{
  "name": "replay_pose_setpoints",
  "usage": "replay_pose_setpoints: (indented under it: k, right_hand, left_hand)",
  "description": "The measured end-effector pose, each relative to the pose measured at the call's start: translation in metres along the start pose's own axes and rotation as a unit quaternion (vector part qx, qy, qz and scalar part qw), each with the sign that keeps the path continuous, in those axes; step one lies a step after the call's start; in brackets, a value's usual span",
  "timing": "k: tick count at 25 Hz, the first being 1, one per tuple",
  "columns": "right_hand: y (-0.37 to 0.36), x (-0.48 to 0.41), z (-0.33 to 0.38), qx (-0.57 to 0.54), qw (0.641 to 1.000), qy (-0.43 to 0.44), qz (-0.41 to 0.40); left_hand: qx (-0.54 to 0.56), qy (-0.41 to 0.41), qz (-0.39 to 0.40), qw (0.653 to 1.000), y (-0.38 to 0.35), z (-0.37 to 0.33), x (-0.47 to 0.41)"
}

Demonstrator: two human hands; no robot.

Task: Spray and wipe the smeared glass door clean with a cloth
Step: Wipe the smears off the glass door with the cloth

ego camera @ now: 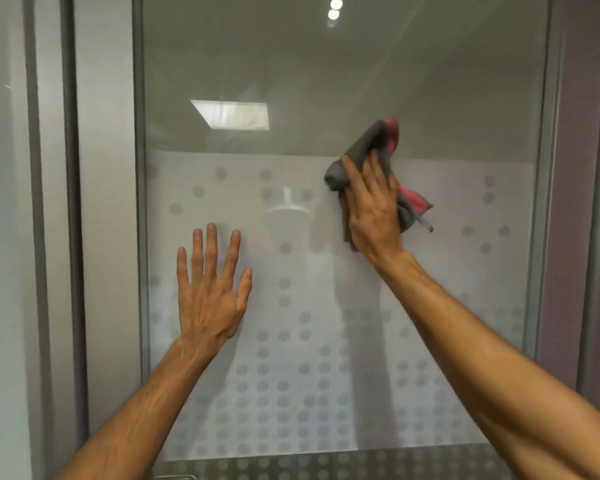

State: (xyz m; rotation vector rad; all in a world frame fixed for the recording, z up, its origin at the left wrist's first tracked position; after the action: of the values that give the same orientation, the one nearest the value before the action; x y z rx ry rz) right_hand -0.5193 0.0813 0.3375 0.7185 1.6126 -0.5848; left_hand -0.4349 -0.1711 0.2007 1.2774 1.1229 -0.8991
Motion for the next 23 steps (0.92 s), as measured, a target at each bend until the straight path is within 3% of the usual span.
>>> replay_pose_setpoints:
  k: [2, 4, 7, 9, 11, 15, 17, 19, 21, 23]
  right_hand:
    - [-0.016, 0.041, 0.046, -0.015, 0.997, 0.07, 0.002]
    - [-0.034, 0.13, 0.103, -0.01, 0.974, 0.223, 0.043]
    - [-0.049, 0.253, 0.148, 0.011, 0.875, 0.455, 0.162]
    - [-0.048, 0.258, 0.143, 0.005, 0.834, 0.522, 0.179]
    - [-0.045, 0.21, 0.13, -0.007, 0.853, 0.498, 0.156]
    - [-0.031, 0.053, 0.07, 0.022, 0.979, 0.191, 0.059]
    - [-0.021, 0.0, 0.049, 0.015, 0.999, 0.04, 0.006]
    - [-0.017, -0.02, 0.047, 0.004, 0.997, -0.065, -0.041]
    - [-0.025, -0.007, 0.074, 0.006, 0.997, -0.054, -0.056]
    - [-0.044, 0.042, 0.118, 0.005, 0.998, 0.051, -0.02]
  left_hand:
    - [0.0, -0.012, 0.005, 1.0, -0.001, 0.006, 0.0]
    - [0.012, -0.038, 0.013, 0.999, -0.001, 0.008, 0.001]
    - [0.023, -0.064, 0.024, 0.997, 0.0, 0.016, 0.001]
    - [0.031, -0.083, 0.035, 0.995, 0.001, 0.019, 0.004]
    - [0.038, -0.087, 0.038, 0.995, 0.001, 0.022, 0.007]
    - [0.032, -0.082, 0.033, 0.996, 0.007, 0.038, 0.014]
    - [0.029, -0.074, 0.033, 0.996, 0.011, 0.052, 0.016]
    - [0.023, -0.069, 0.034, 0.997, 0.014, 0.064, 0.018]
    - [0.018, -0.073, 0.043, 0.996, 0.013, 0.068, 0.019]
    - [0.016, -0.078, 0.05, 0.996, 0.013, 0.069, 0.019]
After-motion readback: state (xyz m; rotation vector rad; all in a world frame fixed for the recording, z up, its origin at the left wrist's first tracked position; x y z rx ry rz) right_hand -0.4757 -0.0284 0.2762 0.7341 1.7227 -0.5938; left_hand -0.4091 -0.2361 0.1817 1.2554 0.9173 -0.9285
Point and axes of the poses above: each hand's wrist, its own x-axis away from the middle knuckle, its own y-axis out of the back of the hand, z = x × y, the point moved 10 cm from there along -x, towards the middle knuckle, and after that the axes turned 11 degrees about x, right-handed, at the moved point
